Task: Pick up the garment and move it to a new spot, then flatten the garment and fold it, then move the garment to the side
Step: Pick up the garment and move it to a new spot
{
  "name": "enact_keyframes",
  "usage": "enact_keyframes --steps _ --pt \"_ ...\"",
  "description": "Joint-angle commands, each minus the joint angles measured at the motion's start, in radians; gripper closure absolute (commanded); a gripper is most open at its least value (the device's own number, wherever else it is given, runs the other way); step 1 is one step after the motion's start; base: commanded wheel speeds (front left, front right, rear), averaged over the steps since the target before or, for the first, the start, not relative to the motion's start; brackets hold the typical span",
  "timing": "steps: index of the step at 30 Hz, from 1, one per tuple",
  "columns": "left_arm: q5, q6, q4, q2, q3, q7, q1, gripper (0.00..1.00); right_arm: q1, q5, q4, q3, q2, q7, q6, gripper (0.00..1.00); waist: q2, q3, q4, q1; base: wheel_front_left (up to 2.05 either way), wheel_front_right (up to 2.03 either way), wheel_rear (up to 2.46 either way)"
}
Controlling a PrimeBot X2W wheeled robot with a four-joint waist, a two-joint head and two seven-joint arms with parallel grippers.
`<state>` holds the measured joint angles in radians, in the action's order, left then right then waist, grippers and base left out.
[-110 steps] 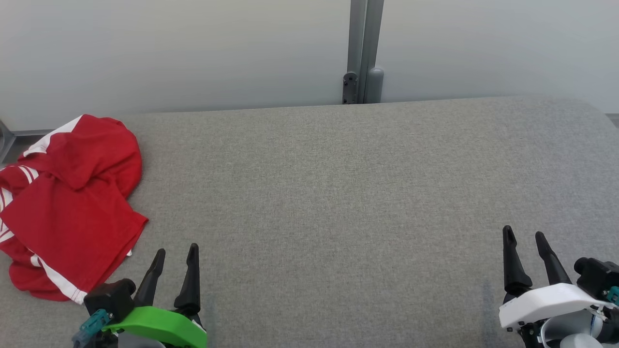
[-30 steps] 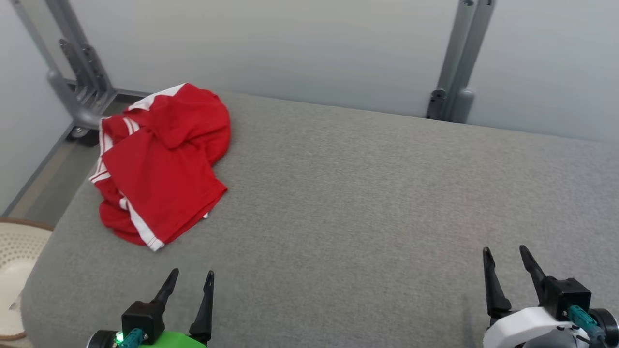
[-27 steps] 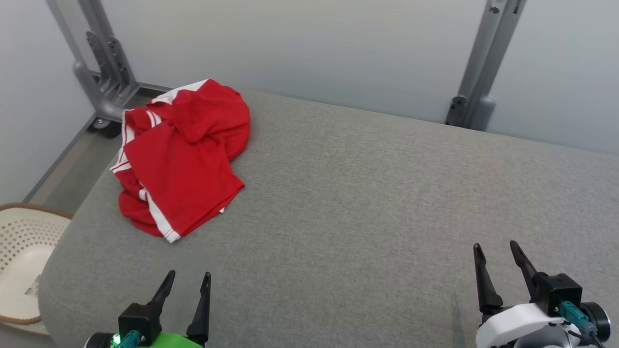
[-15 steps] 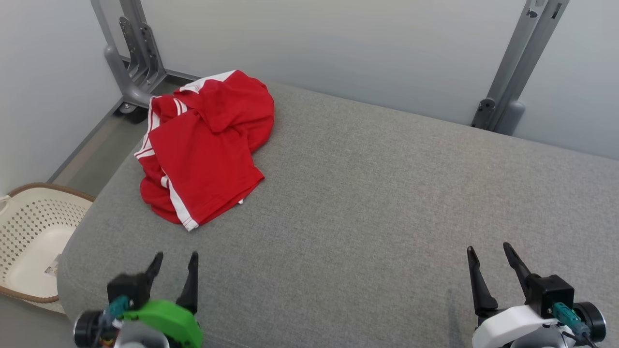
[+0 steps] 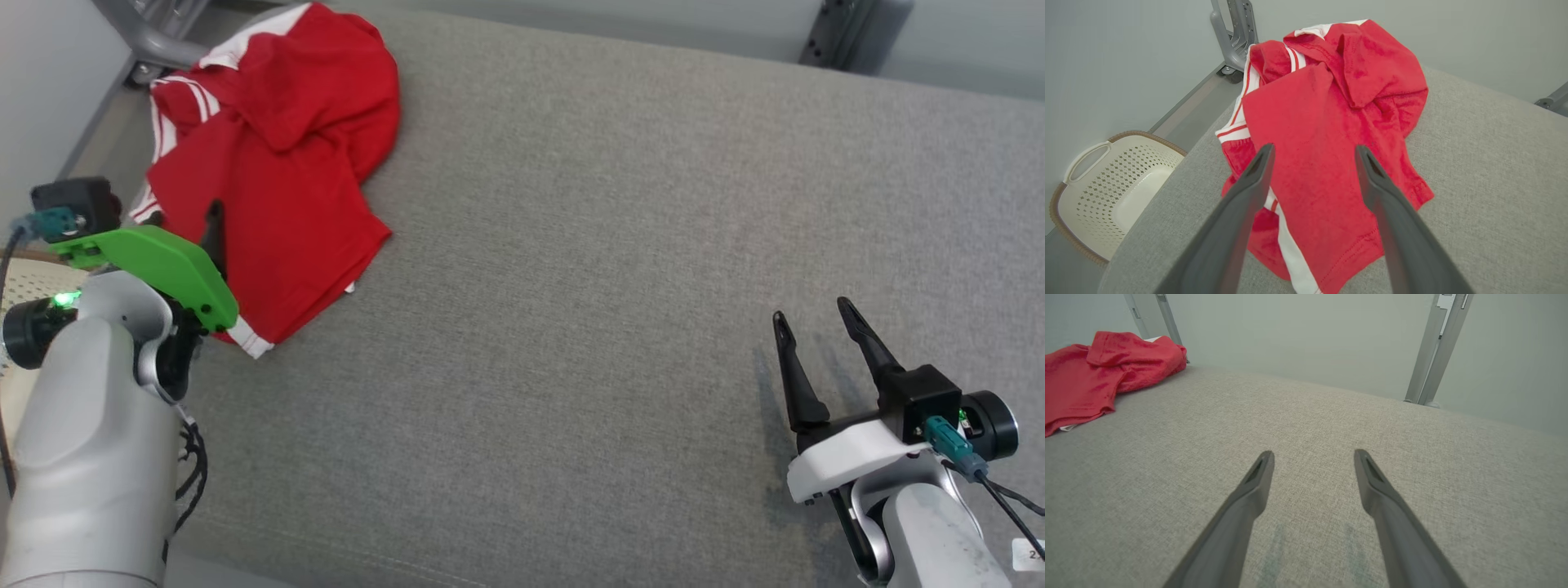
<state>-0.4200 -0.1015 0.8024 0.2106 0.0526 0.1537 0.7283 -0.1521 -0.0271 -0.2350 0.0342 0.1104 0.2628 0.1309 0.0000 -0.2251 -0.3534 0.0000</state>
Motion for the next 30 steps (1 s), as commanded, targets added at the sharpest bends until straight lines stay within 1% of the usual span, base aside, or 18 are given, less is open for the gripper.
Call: enact_keyframes --steps 1,4,7,10,12,13,17,22,26,30 --pt "0.001 0.010 0.030 0.013 -0.006 0.012 0.026 0.00 -0.021 -0.005 -0.003 0.002 0.007 0.003 0.000 0.00 0.0000 -0.147 0.111 0.0000 0.00 0.00 0.00" --pt "0.001 0.031 0.099 0.045 -0.015 0.032 0.069 0.00 -0.034 -0.006 -0.006 0.008 0.005 0.003 0.000 0.00 0.0000 -0.164 0.141 0.0000 0.00 0.00 0.00" --pt "0.002 0.054 0.165 0.058 -0.018 0.048 0.088 0.00 -0.039 -0.009 -0.008 0.000 0.003 0.003 0.000 0.00 0.0000 -0.166 0.159 0.0000 0.00 0.00 0.00" --pt "0.003 0.060 0.207 0.070 -0.016 0.041 0.100 0.00 -0.032 -0.011 -0.010 -0.006 -0.001 0.003 0.000 0.00 0.0000 -0.157 0.167 0.0000 0.00 0.00 0.00" --pt "0.012 0.061 0.228 0.071 -0.007 0.032 0.103 0.73 -0.022 -0.013 -0.012 -0.012 -0.002 0.003 0.000 0.00 0.0000 -0.146 0.166 0.0000 0.00 0.00 0.00" --pt "0.017 0.064 0.235 0.074 -0.003 0.025 0.105 1.00 -0.017 -0.014 -0.014 -0.014 -0.003 0.003 0.000 0.00 0.0000 -0.139 0.164 0.0000 0.00 0.00 0.00" --pt "0.030 0.066 0.255 0.080 0.014 -0.016 0.112 1.00 0.002 -0.012 -0.018 -0.023 -0.009 0.003 0.000 0.00 0.0000 -0.104 0.151 0.0000 0.00 0.00 0.00" --pt "0.034 0.038 0.248 0.075 0.032 -0.064 0.121 1.00 0.032 -0.013 -0.027 -0.026 -0.018 0.003 0.000 0.00 0.0000 -0.054 0.127 0.0000 0.00 0.00 0.00" --pt "0.037 0.015 0.204 0.091 0.045 -0.092 0.143 1.00 0.059 -0.019 -0.035 -0.023 -0.026 0.003 0.000 0.00 0.0000 -0.009 0.112 0.0000 0.00 0.00 0.00" --pt "0.021 -0.005 0.114 0.118 0.049 -0.099 0.172 1.00 0.076 -0.029 -0.036 -0.021 -0.038 0.003 0.000 0.00 0.0000 0.033 0.115 0.0000 0.00 0.00 0.00"
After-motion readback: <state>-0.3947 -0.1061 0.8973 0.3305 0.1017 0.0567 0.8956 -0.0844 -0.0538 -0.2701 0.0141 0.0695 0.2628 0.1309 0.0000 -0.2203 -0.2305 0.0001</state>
